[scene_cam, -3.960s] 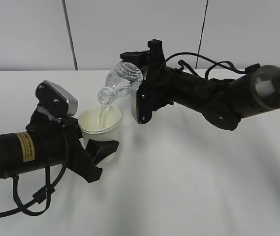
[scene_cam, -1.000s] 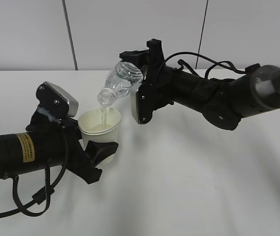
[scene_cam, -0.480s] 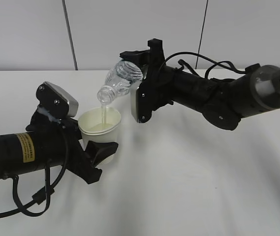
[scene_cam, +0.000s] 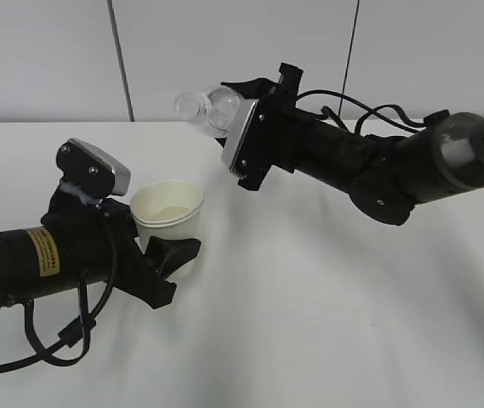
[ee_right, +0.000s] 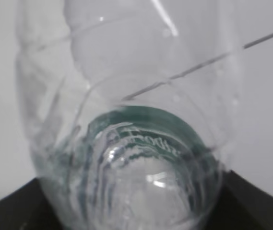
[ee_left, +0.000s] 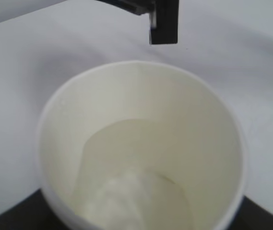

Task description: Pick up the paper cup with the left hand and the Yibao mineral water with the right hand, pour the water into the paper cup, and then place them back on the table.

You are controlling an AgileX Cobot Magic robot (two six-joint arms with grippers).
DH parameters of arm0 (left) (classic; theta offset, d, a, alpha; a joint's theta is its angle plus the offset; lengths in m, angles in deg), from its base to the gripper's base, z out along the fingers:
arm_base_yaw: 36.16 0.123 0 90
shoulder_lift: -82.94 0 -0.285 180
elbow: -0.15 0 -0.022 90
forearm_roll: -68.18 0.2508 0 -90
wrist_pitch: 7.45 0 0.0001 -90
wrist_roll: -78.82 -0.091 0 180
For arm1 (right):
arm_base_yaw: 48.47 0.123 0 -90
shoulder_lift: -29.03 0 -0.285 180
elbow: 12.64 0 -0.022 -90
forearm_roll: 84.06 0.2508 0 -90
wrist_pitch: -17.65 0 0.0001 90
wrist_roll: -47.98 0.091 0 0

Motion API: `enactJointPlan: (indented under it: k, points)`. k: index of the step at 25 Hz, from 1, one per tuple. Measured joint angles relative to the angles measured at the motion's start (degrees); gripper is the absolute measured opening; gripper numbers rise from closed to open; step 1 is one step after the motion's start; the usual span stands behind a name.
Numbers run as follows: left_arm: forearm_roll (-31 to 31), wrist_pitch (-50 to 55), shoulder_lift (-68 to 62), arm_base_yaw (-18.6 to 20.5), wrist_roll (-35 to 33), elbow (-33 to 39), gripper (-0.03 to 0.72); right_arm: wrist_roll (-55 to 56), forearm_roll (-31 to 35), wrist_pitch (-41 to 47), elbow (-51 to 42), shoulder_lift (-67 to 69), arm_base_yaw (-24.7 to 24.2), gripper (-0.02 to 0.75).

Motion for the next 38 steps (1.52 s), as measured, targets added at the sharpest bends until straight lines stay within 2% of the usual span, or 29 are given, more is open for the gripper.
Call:
enactJointPlan:
  k: [6, 12, 20, 26, 31, 38]
  points:
    - [-4.7, 0.0, 0.0, 0.0, -1.6, 0.0, 0.413, 18.1, 6.5, 0.0, 0.0, 0.0, 0.0, 0.470]
    - [-13.2, -3.1, -0.3, 0.1, -6.8, 0.0, 0.413, 27.9, 13.1, -0.3, -3.3, -1.4, 0.1, 0.470]
    - [-16.0, -8.7, -7.2, 4.5, -7.9, -1.3, 0.413, 30.6, 22.5, -2.0, -12.2, -5.8, 0.1, 0.470]
    - [-16.3, -10.3, -12.2, 8.3, -8.0, -5.3, 0.413, 31.1, 26.8, -4.1, -18.3, -7.3, 0.1, 0.470]
    - [-16.4, -11.5, -16.5, 10.1, -9.5, -8.7, 0.413, 32.4, 28.1, -7.1, -22.3, -7.5, 0.1, 0.470]
    - [-16.5, -12.3, -21.9, 10.2, -11.6, -12.7, 0.413, 33.3, 28.1, -8.4, -23.9, -7.5, 0.1, 0.470]
